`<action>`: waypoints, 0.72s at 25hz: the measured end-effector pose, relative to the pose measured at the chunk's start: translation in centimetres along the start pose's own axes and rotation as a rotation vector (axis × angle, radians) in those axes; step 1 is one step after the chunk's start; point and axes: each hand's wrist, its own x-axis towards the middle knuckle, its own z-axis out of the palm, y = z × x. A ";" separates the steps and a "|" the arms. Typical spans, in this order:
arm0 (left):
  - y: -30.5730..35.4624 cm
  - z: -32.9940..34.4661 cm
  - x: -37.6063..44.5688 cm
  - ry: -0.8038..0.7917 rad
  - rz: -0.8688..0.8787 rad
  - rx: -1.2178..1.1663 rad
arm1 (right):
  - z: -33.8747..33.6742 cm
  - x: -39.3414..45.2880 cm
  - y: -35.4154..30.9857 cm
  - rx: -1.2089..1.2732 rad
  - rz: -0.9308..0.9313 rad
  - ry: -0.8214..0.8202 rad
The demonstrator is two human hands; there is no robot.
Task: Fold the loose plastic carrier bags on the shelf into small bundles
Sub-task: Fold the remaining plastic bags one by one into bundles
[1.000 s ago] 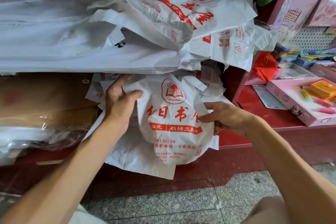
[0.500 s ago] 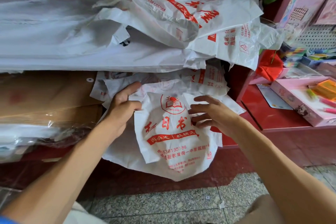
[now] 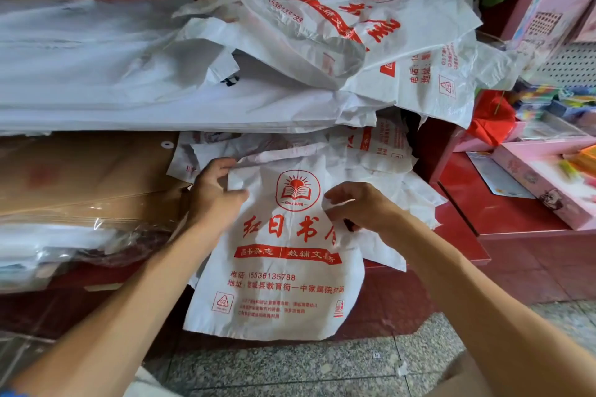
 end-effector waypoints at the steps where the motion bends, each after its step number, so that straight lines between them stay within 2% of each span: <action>1: 0.0 0.0 -0.5 0.002 0.176 0.272 | 0.0 -0.1 0.0 0.010 -0.002 0.012; 3: 0.0 0.2 -1.5 0.014 0.516 0.638 | 0.0 0.0 -0.1 0.053 -0.002 0.061; 4: 0.6 0.3 -2.0 -0.022 0.582 0.686 | -0.1 0.0 -0.2 0.081 -0.003 0.083; 7: 1.8 1.0 -3.2 -0.228 0.541 0.710 | -0.1 0.0 -0.1 0.047 -0.031 0.089; 10: 1.6 1.2 -4.0 -0.440 0.416 0.834 | 0.1 0.5 0.2 -0.214 -0.069 0.119; 12: 1.5 0.9 -4.0 -0.484 0.378 0.829 | 0.1 1.1 0.4 -0.433 -0.091 0.144; 13: 1.5 0.8 -3.9 -0.494 0.368 0.817 | 0.1 1.3 0.5 -0.465 -0.099 0.145; 18: 1.5 0.7 -3.9 -0.512 0.363 0.817 | -0.2 2.1 0.7 -0.176 -0.245 0.137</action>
